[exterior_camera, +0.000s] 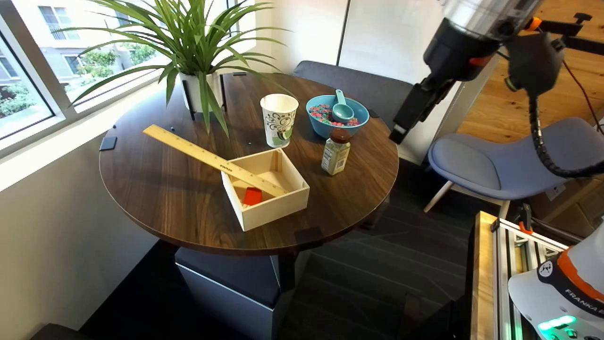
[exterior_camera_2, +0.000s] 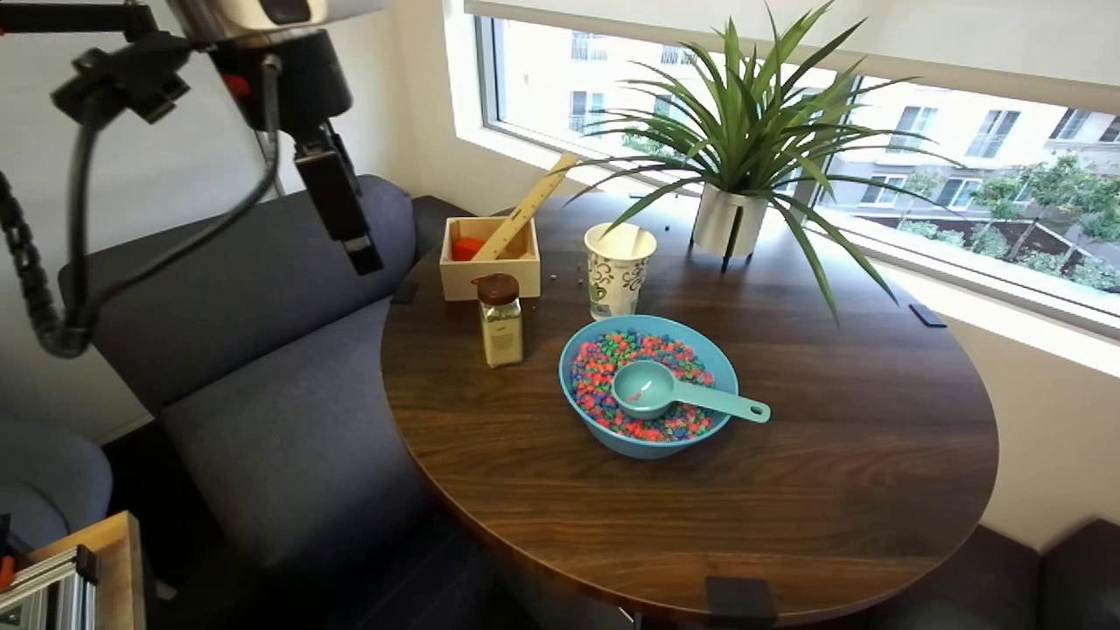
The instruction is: Pick up the spice bottle from the table and place it in the cup
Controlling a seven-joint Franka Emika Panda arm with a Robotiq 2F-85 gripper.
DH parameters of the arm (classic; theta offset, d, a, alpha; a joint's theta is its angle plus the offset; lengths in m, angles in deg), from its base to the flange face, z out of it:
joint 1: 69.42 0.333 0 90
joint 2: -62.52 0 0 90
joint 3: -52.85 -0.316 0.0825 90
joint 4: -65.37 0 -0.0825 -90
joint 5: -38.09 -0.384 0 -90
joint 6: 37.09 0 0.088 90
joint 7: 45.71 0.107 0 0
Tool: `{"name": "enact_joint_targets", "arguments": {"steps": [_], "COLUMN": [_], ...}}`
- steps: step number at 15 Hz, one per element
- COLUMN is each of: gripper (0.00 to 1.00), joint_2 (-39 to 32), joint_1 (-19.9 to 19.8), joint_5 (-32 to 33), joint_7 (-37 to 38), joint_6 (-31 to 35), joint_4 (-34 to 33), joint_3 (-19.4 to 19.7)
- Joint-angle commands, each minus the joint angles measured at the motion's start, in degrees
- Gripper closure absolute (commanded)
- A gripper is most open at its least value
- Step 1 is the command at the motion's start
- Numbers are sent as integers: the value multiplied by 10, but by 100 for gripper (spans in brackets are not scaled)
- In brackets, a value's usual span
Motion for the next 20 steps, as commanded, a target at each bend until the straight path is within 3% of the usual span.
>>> {"name": "enact_joint_targets", "arguments": {"steps": [1, 2, 7, 11, 14, 17, 20], "gripper": [0, 0, 0, 0, 0, 0, 0], "joint_2": [-106, -54, -80, -117, -154, -186, -207], "joint_1": [0, 10, 13, -14, -8, 2, 12], "joint_5": [23, 13, 0, 27, 6, 4, 2], "joint_7": [0, 3, 4, 141, 187, 190, 136], "joint_6": [20, 18, 12, 52, 74, 107, 139], "joint_4": [-62, -24, -38, -39, -52, -67, -78], "joint_3": [5, 12, 19, 10, 24, 33, 44]}}
